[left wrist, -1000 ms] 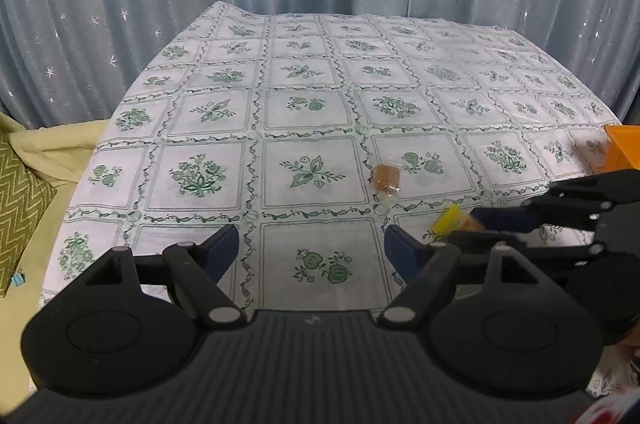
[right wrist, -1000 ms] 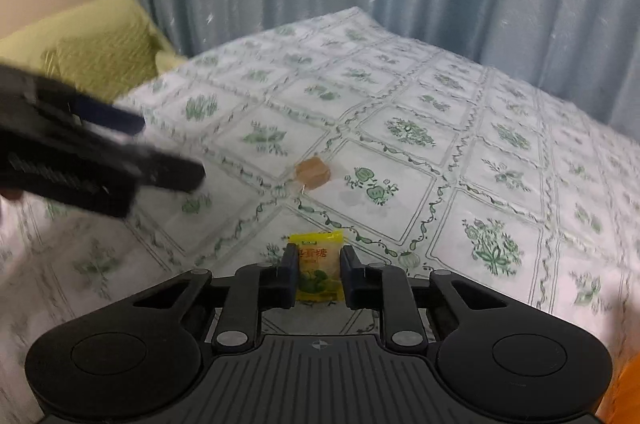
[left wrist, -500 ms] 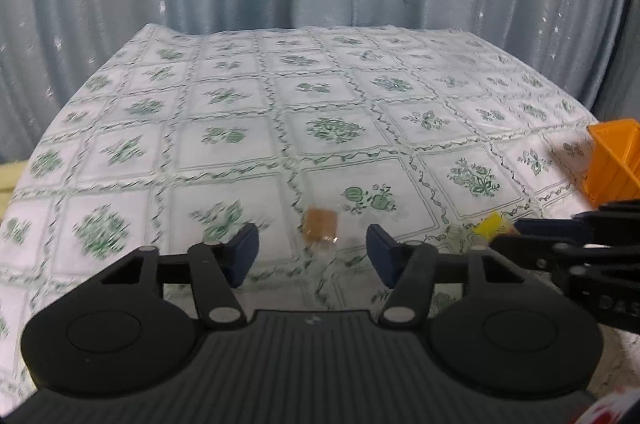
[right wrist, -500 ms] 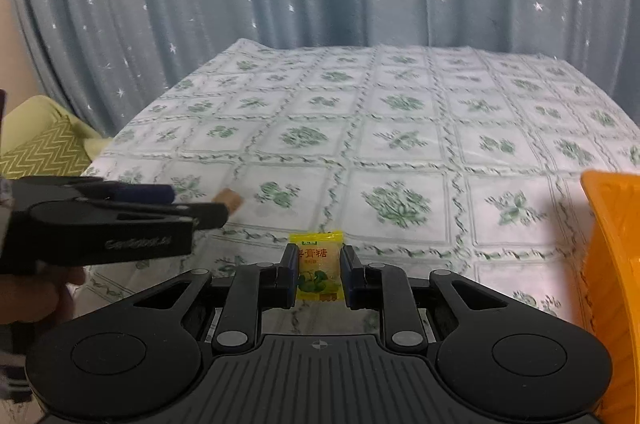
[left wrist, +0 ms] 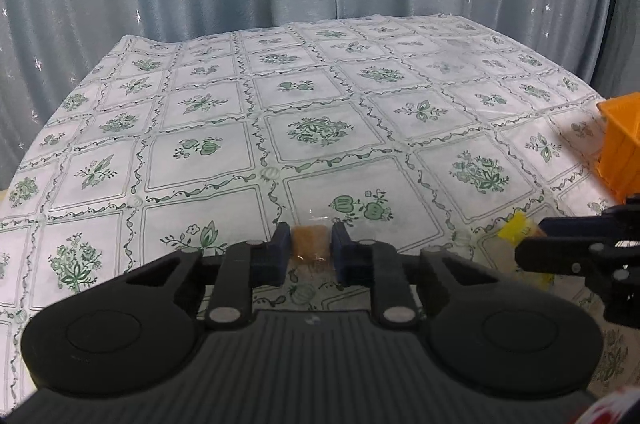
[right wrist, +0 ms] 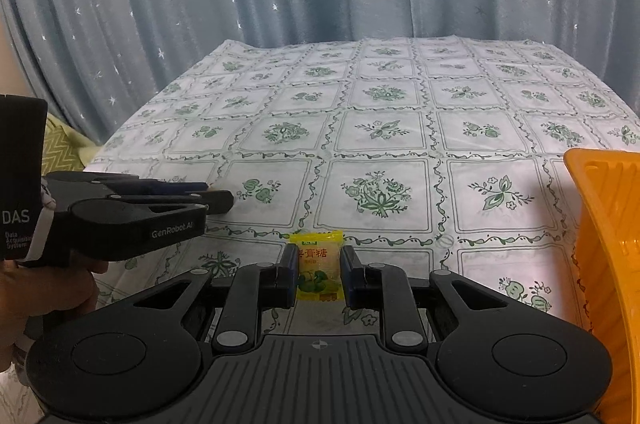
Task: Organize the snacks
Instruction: 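Grasp the yellow candy packet with the right tool while the left tool grasps the tan candy, then carry both held candies over the orange tray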
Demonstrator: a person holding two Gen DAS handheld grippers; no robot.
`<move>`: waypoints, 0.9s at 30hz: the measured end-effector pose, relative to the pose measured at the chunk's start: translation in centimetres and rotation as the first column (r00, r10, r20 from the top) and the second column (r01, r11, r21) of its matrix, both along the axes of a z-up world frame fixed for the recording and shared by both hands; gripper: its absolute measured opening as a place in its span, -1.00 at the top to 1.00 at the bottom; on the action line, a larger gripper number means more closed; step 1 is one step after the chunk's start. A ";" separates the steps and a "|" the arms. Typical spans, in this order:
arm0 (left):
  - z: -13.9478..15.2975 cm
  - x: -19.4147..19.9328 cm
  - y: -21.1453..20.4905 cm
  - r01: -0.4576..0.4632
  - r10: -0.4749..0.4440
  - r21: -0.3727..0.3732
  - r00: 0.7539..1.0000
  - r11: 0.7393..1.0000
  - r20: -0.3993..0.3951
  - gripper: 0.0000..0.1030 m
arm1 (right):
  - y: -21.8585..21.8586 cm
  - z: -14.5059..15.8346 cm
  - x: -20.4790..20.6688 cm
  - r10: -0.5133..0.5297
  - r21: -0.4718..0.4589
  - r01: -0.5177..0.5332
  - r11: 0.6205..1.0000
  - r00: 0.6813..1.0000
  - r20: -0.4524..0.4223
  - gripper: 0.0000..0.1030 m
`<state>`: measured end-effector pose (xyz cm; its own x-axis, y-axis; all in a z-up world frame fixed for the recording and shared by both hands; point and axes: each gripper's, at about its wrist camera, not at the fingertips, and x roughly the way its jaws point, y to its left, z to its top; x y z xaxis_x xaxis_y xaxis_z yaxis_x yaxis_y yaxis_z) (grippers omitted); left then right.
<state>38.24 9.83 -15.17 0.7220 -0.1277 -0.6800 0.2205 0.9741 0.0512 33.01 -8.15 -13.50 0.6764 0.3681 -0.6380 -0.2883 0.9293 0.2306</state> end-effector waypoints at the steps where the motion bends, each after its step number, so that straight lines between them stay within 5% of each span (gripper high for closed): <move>1: 0.1 -0.2 -0.1 -0.002 0.002 0.007 1.000 1.000 -0.002 0.63 | 0.0 0.1 -0.1 0.000 0.001 0.000 1.000 1.000 0.000 0.57; 13: 3.7 -6.4 -2.7 -0.046 0.045 -0.030 0.997 0.998 -0.056 0.63 | -1.7 3.5 -3.4 -0.059 0.004 0.059 0.998 0.998 -0.003 0.57; 27: 9.9 -19.0 -4.7 -0.089 0.086 -0.124 0.996 0.988 -0.025 0.63 | -5.0 9.3 -14.8 -0.184 -0.025 0.183 0.983 0.983 -0.029 0.57</move>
<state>19.28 5.10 -5.24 0.7208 -0.1497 -0.6768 0.1339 0.9881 -0.0759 18.22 -13.15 -4.23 0.7109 0.2253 -0.6662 -0.1057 0.9708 0.2155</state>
